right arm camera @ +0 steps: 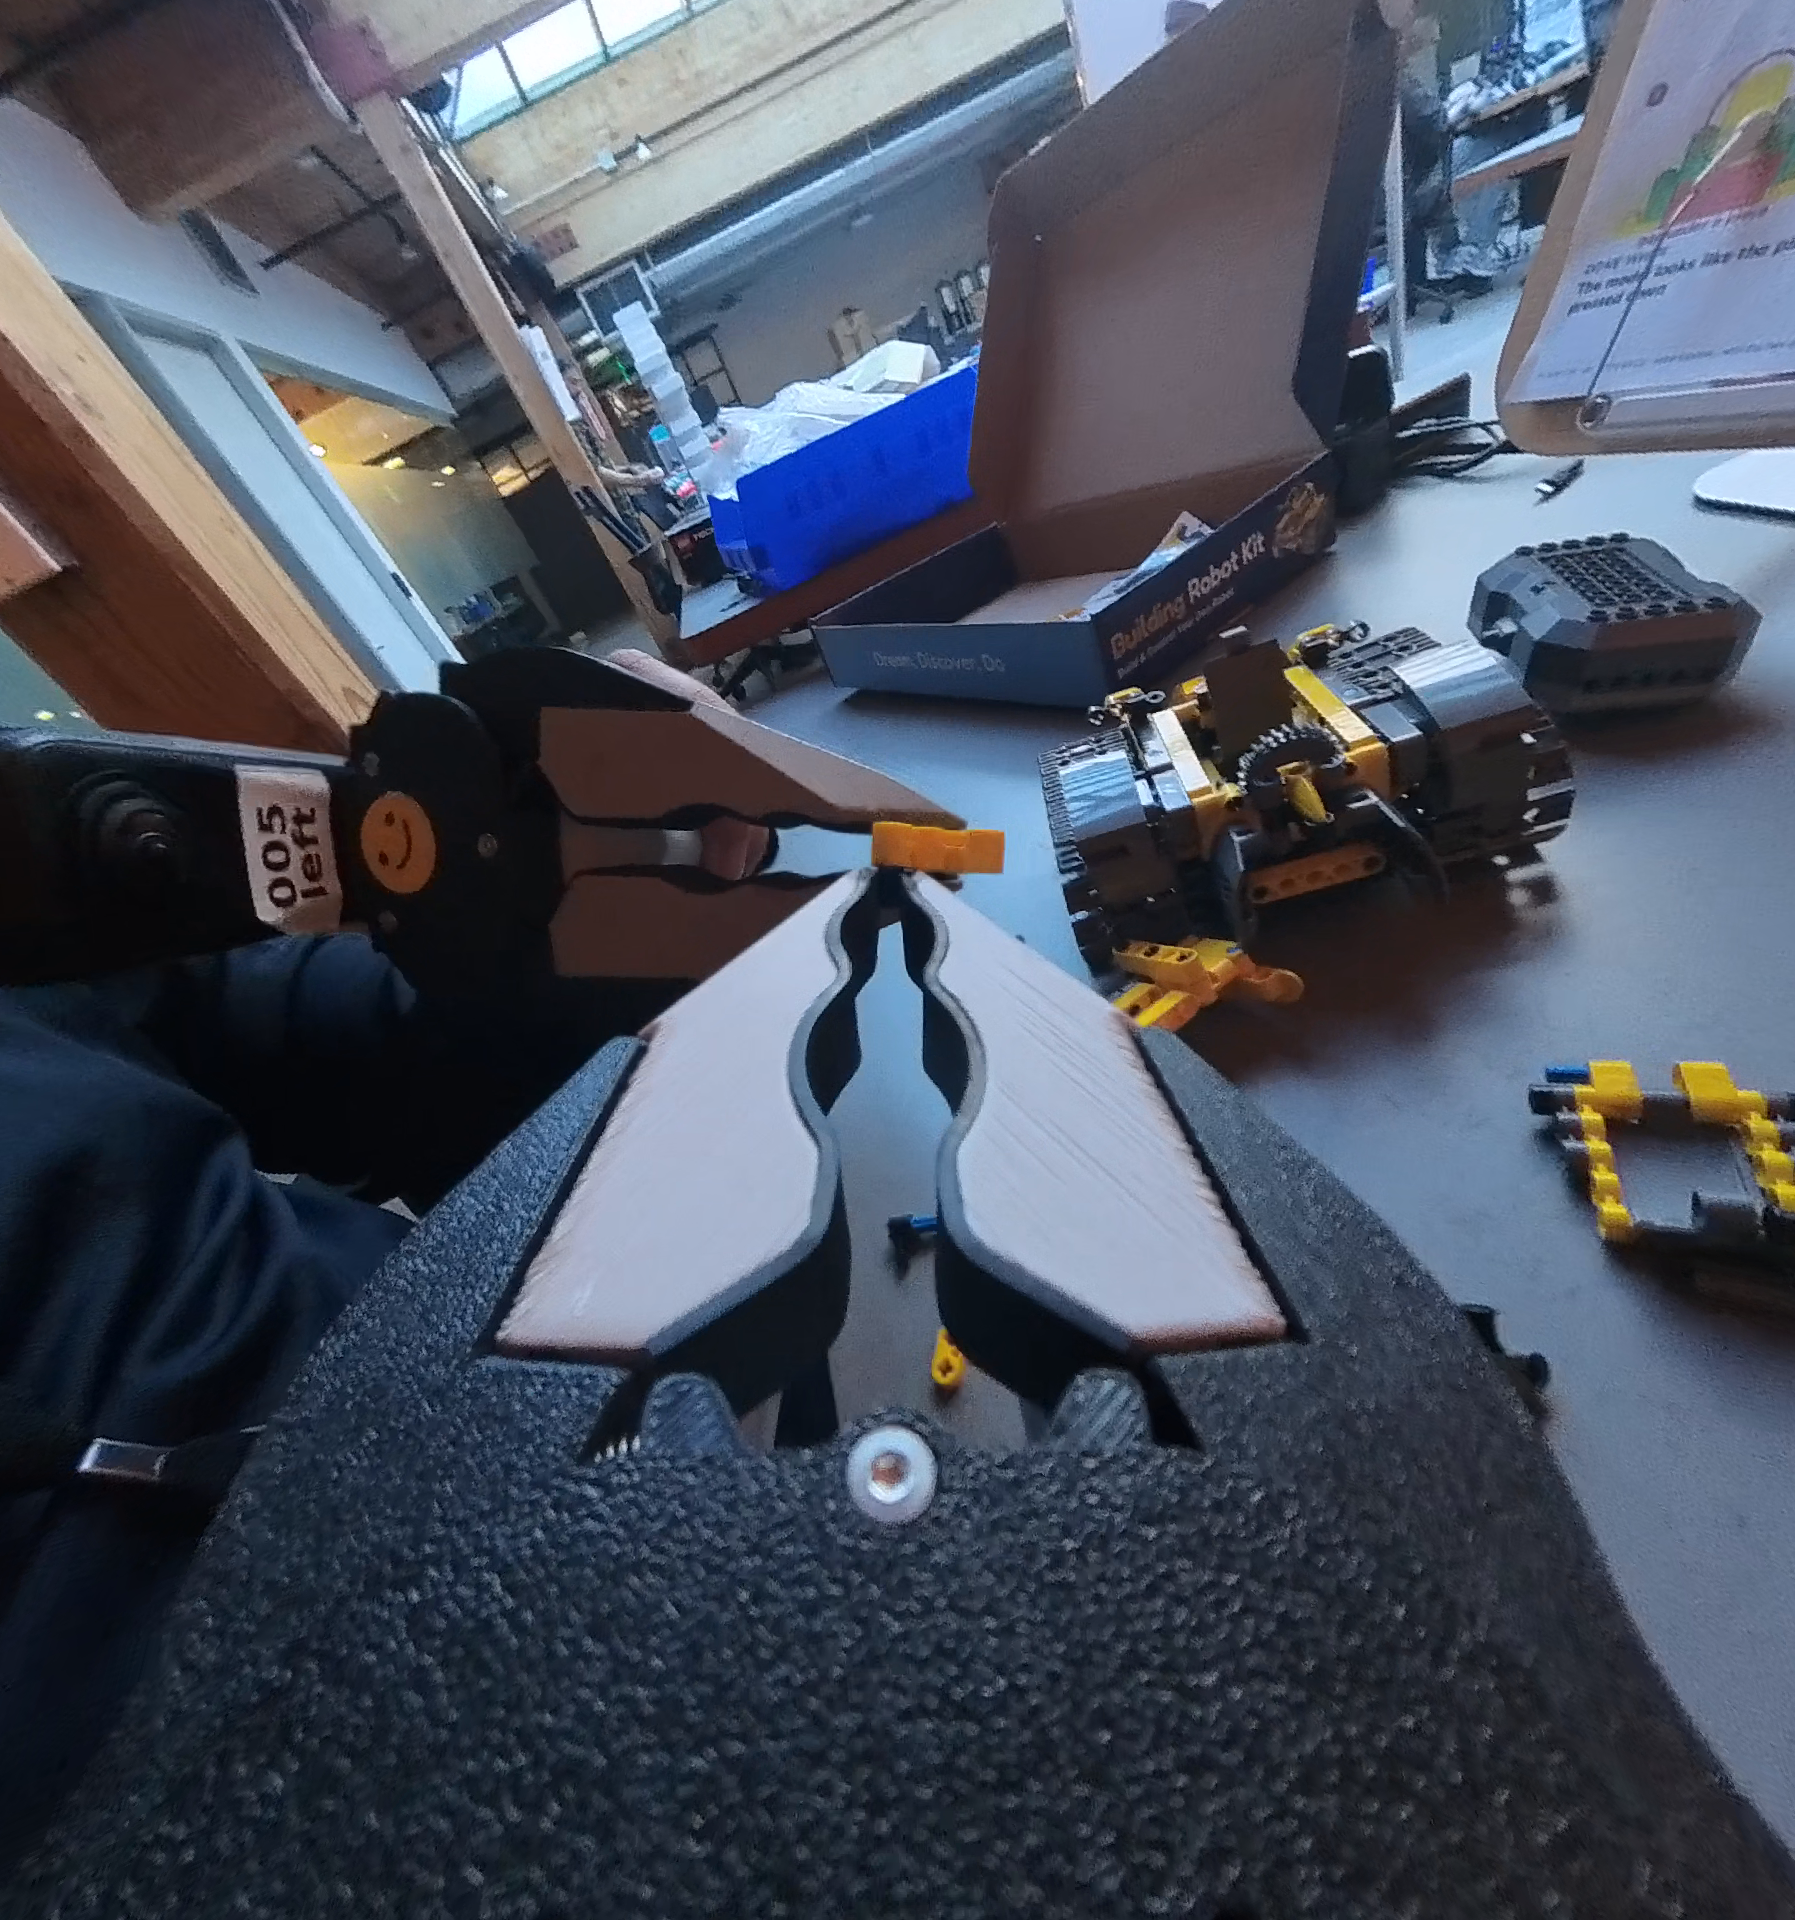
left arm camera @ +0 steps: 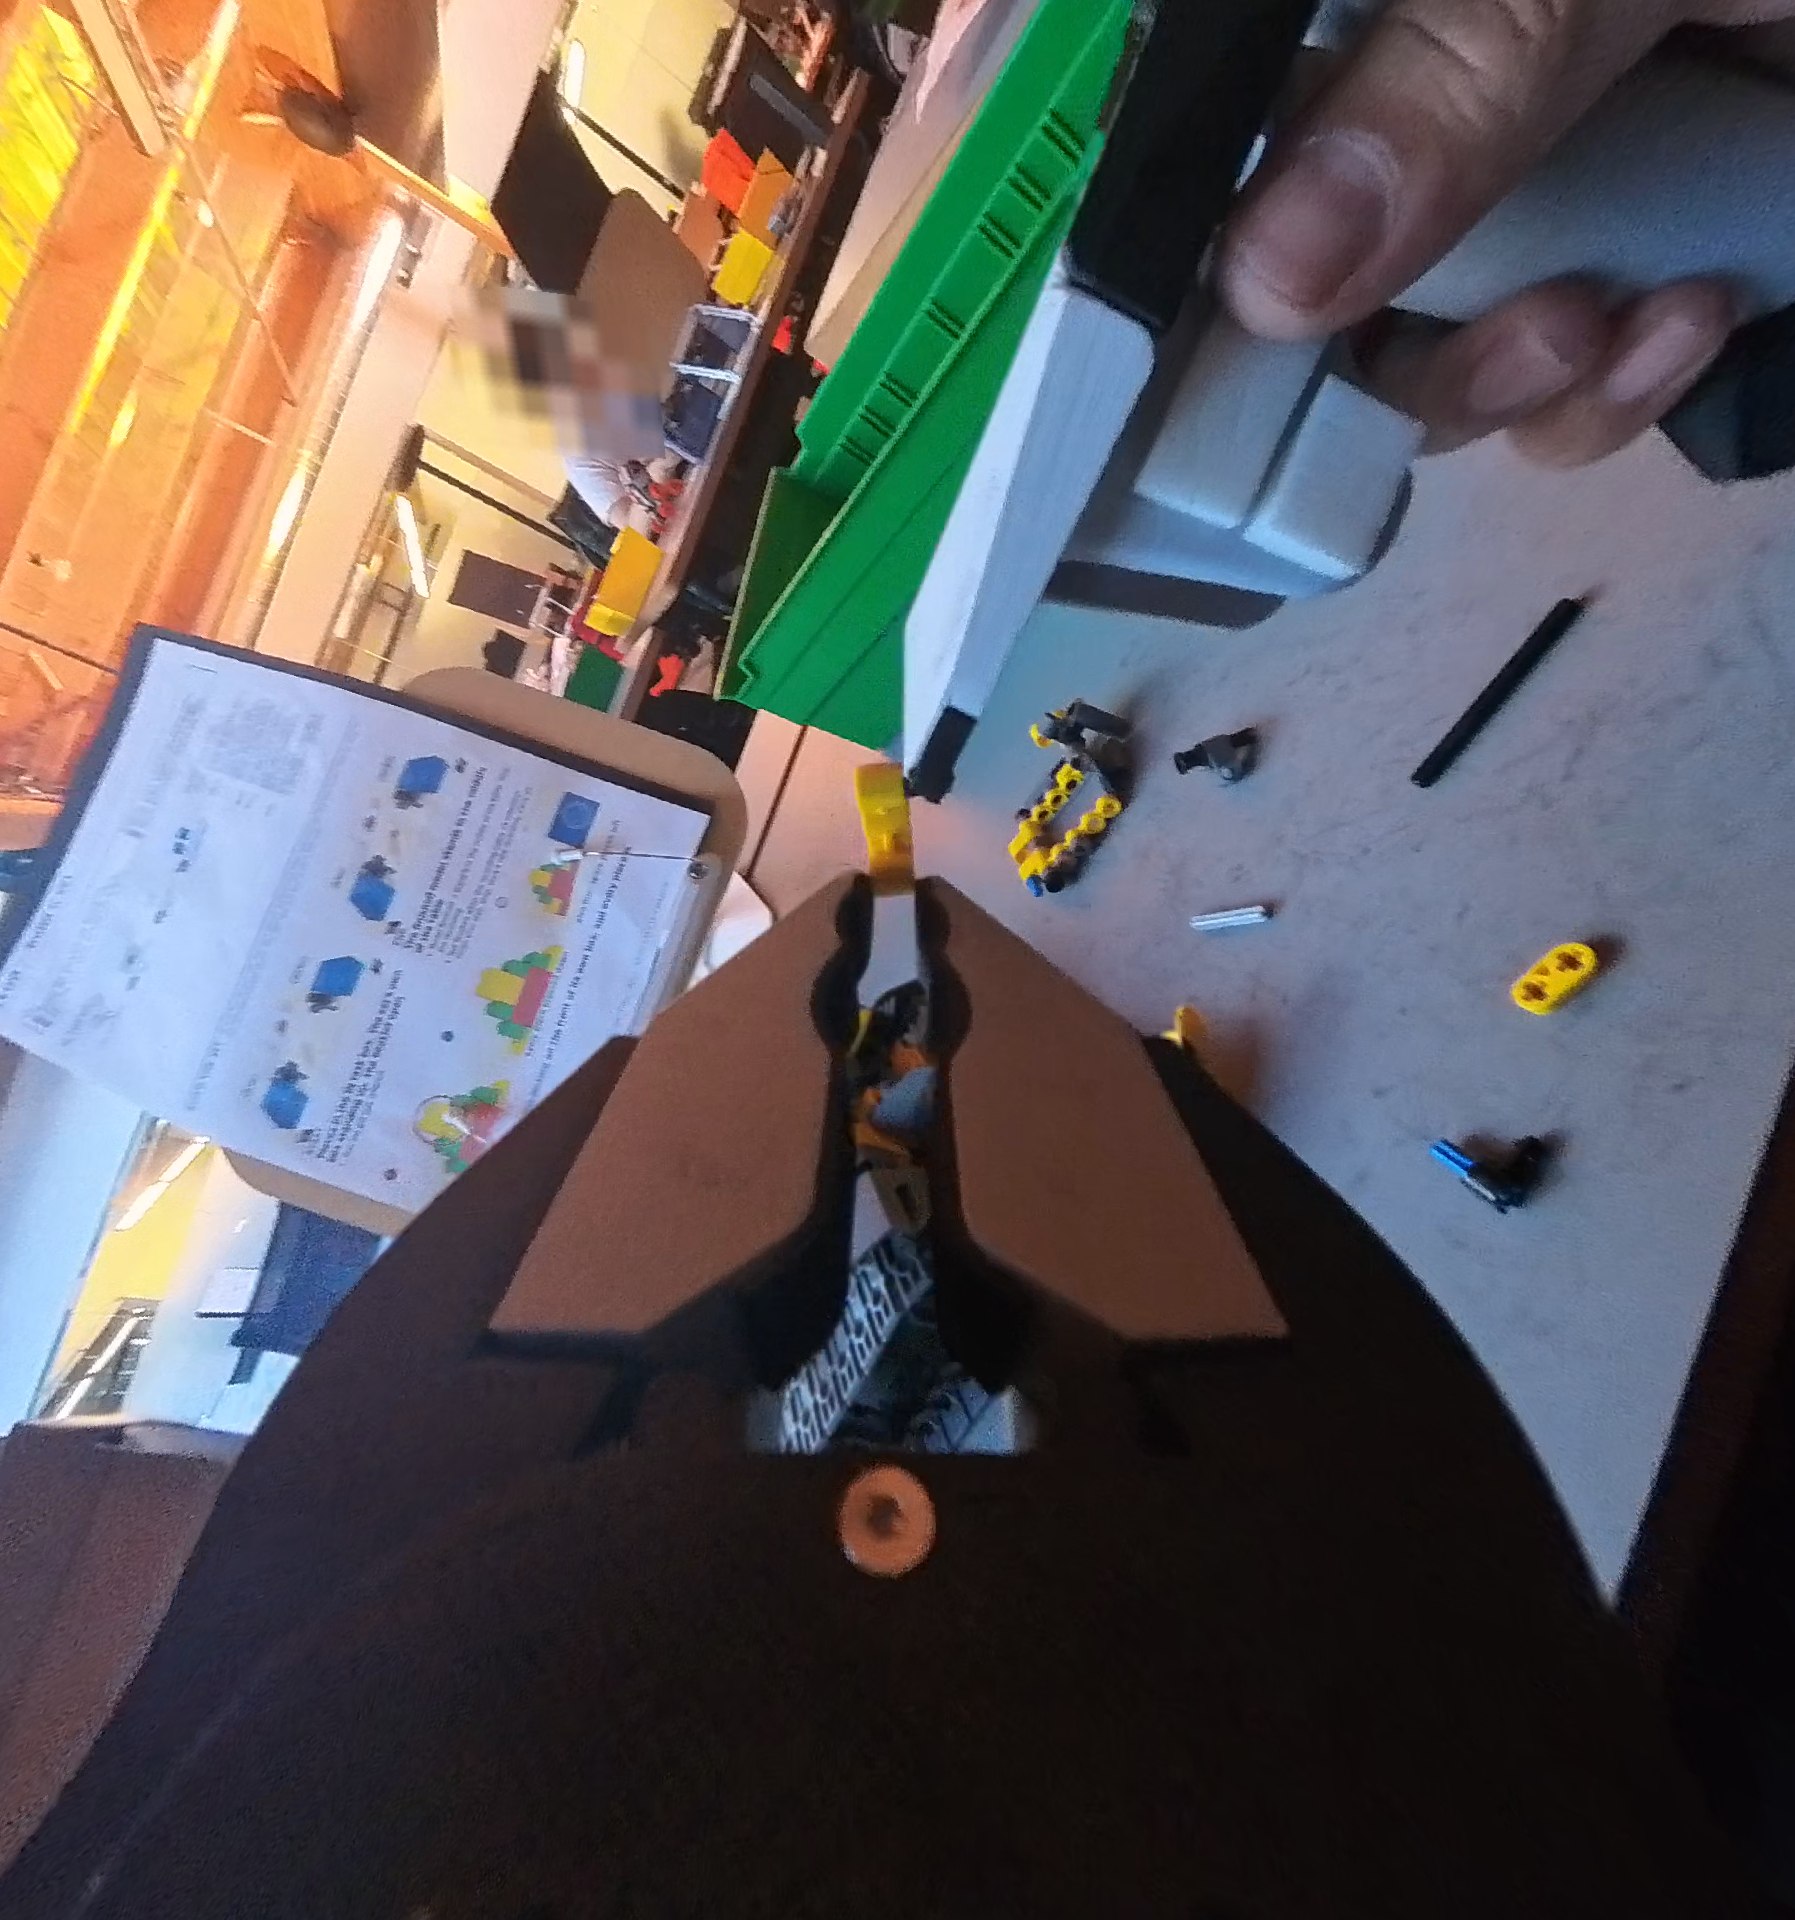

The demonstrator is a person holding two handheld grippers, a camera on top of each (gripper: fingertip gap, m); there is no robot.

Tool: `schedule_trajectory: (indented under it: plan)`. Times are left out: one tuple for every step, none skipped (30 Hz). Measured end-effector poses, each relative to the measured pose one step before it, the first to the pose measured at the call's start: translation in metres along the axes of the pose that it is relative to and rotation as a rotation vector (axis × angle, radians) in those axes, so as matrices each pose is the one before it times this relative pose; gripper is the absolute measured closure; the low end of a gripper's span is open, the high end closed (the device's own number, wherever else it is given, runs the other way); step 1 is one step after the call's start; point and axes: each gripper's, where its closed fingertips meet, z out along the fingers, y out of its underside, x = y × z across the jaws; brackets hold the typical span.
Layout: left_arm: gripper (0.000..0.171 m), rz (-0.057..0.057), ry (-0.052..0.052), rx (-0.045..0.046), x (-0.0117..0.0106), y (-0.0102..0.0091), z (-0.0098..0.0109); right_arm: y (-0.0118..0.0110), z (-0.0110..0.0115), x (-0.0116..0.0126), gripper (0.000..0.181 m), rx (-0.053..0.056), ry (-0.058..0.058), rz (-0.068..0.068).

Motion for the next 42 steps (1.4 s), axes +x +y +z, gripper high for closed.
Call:
schedule_trajectory:
  plan:
    - [0.166,-0.0179,0.0337,-0.01431,0.0038,0.00255,0.00136,0.0023,0.00009,0.0025,0.181,-0.0134,0.0142,-0.0052]
    - [0.166,-0.0475,0.0499,-0.0113,0.00425,0.00262,0.00166,0.00277,0.00027,0.00245,0.18,-0.0207,0.0167,-0.017]
    - [0.166,-0.0743,0.0665,-0.00158,0.00465,0.00218,0.00149,0.00223,-0.00013,0.0019,0.179,-0.0244,0.0188,-0.0367]
    - [0.166,-0.0985,0.0784,0.00246,0.00443,0.00214,0.00118,0.00108,-0.00063,0.00091,0.179,-0.0238,0.0199,-0.059]
    - [0.166,-0.1066,0.0925,0.00161,0.00551,0.00246,0.0007,-0.00126,-0.00175,-0.00009,0.176,-0.0141,0.0189,-0.0771]
    - [0.166,-0.1039,0.0929,0.00441,0.00563,0.00208,0.00037,-0.00121,-0.00244,-0.00215,0.176,-0.0187,0.0074,-0.089]
    - [0.166,-0.0904,0.0885,0.01248,0.0057,0.00049,-0.00035,0.00025,-0.00269,-0.0019,0.175,-0.0283,0.0079,-0.093]
    - [0.166,-0.0744,0.0855,0.02062,0.00687,-0.00114,-0.00072,0.00123,-0.00287,-0.00014,0.17,-0.0318,0.0213,-0.096]
    - [0.166,-0.0657,0.1018,0.00773,0.0105,-0.00001,-0.00013,0.00149,-0.00297,0.00056,0.169,-0.0309,0.0304,-0.0986]
    - [0.166,-0.0639,0.0772,-0.00612,0.00748,0.00112,0.00038,-0.00037,-0.00313,-0.00191,0.17,-0.0188,0.021,-0.099]
    - [0.166,-0.0434,0.0481,0.00626,0.00411,-0.0002,0.00021,-0.00304,-0.00302,-0.00836,0.17,-0.0036,-0.0151,-0.1009]
    - [0.166,-0.0233,0.0368,0.01238,0.00367,-0.00082,-0.00011,-0.00245,-0.00234,-0.01044,0.171,-0.0105,-0.0269,-0.0991]
    - [0.166,-0.0181,0.0335,0.00364,0.00359,0.00014,-0.00001,0.00018,-0.00144,-0.00556,0.176,-0.0306,-0.0012,-0.0909]
    - [0.166,-0.0169,0.038,-0.0022,0.00444,0.00064,0.00007,0.00111,-0.00105,-0.00202,0.178,-0.0326,0.0128,-0.0712]
    - [0.166,-0.0154,0.0476,-0.00593,0.00617,0.00116,0.00048,0.00102,-0.00087,-0.00059,0.176,-0.0241,0.011,-0.0413]
    - [0.166,-0.0168,0.0394,-0.00285,0.00498,0.00058,0.00084,-0.00078,-0.00081,0.00056,0.175,-0.0072,0.0083,-0.0112]
    - [0.166,-0.0132,0.0256,0.00212,0.00299,0.0001,0.00095,-0.00427,-0.00109,-0.00291,0.171,0.0199,-0.0186,0.0074]
    - [0.166,-0.0106,0.0272,-0.00092,0.0034,0.00073,0.00123,-0.00482,-0.00111,-0.00484,0.17,0.0262,-0.0321,0.0105]
    - [0.166,-0.0123,0.021,-0.00034,0.00241,0.00041,0.00108,-0.00244,-0.00049,-0.00473,0.169,0.0128,-0.0281,-0.0012]
    - [0.166,-0.0096,0.0073,0.00998,0.00044,-0.00099,0.00026,0.00089,0.00003,-0.00351,0.168,-0.0065,-0.0161,-0.017]
    - [0.166,-0.0039,0.0093,0.00379,0.00091,-0.00039,-0.00013,0.00267,0.00008,0.00033,0.168,-0.0181,0.0101,-0.024]
    - [0.166,-0.0024,0.0145,-0.00376,0.00203,0.00041,0.00003,0.0015,-0.00027,0.00257,0.168,-0.0102,0.0244,-0.0208]
    - [0.166,-0.0022,0.0099,-0.0028,0.00173,0.00003,-0.00004,-0.00113,-0.00036,-0.00024,0.167,0.0069,0.0045,-0.0104]
    - [0.166,-0.0006,0.0039,0.00529,0.0011,-0.00131,0.00005,-0.00242,-0.00024,-0.00264,0.167,0.0137,-0.013,-0.0006]
    - [0.166,-0.0003,0.0066,0.00413,0.00145,-0.00094,0.00027,-0.0011,0.00031,-0.00113,0.167,0.0054,-0.0054,0.0018]
    - [0.166,-0.0007,0.0101,-0.00598,0.00189,0.00072,0.00071,0.00072,0.0008,-0.00043,0.167,-0.0048,-0.0013,-0.002]
    - [0.166,-0.0007,0.0029,-0.00676,0.00063,0.0011,0.00086,0.00131,0.00099,-0.00075,0.167,-0.0078,-0.0023,-0.0049]
    - [0.166,0.0005,0.0002,-0.00276,0.00001,0.00075,0.00081,0.00109,0.00087,-0.00027,0.168,-0.0044,0.0018,-0.0047]
    - [0.166,-0.0008,0.0069,-0.00378,0.00086,0.00098,0.00109,0.00032,0.00045,-0.00079,0.174,0.0004,-0.0015,-0.0047]
    - [0.166,-0.0033,0.0074,-0.00527,0.00073,0.00099,0.00102,0.00013,0.00017,-0.00175,0.175,0.0033,-0.0079,-0.0047]
    - [0.166,-0.0022,0.0049,-0.00148,0.00043,0.00032,0.00072,0.00078,-0.00014,-0.00039,0.176,-0.0031,-0.0026,-0.0005]
    - [0.165,0.0007,-0.0014,0.00785,-0.00027,-0.00112,0.00009,0.001,-0.0001,0.00122,0.176,-0.0045,0.0029,0.0133]
    - [0.165,0.0035,-0.0057,0.01588,-0.00084,-0.00257,-0.00071,0.00134,0.00003,0.00364,0.177,-0.0026,0.008,0.0318]
    - [0.166,0.004,-0.0255,0.02721,-0.00352,-0.00472,-0.0018,0.00229,-0.00001,0.0074,0.18,-0.0024,0.0244,0.0462]
    - [0.171,0.0243,-0.0486,0.00872,-0.00666,-0.00226,-0.00245,0.00138,-0.00037,0.00949,0.18,0.0128,0.0325,0.0596]
    - [0.167,0.0415,-0.0582,-0.01074,-0.00698,0.0003,-0.00143,0.00179,-0.00019,0.00984,0.18,0.0181,0.0271,0.0775]
    - [0.16,0.0492,-0.0656,-0.01242,-0.00706,0.00047,-0.00094,0.00384,0.001,0.00792,0.18,0.0079,0.0039,0.1034]
    - [0.153,0.0557,-0.0773,-0.00637,-0.00814,-0.00071,-0.00081,0.00476,0.00153,0.00801,0.18,0.0018,-0.0002,0.1189]
    - [0.143,0.0628,-0.0985,-0.00606,-0.01084,-0.00077,-0.00062,0.00184,0.00103,0.00832,0.18,0.0229,0.0033,0.1193]
    - [0.133,0.0715,-0.1017,-0.01004,-0.01054,-0.00006,-0.00005,-0.001,0.00045,0.00542,0.18,0.0379,-0.015,0.1249]
    - [0.126,0.0759,-0.0928,-0.00845,-0.00827,-0.00027,0.00019,-0.00169,0.00049,0.00321,0.18,0.037,-0.0293,0.1297]
    - [0.124,0.0788,-0.0767,-0.00708,-0.00498,-0.00071,0.00014,-0.00117,0.00046,0.00221,0.18,0.0281,-0.0316,0.1199]
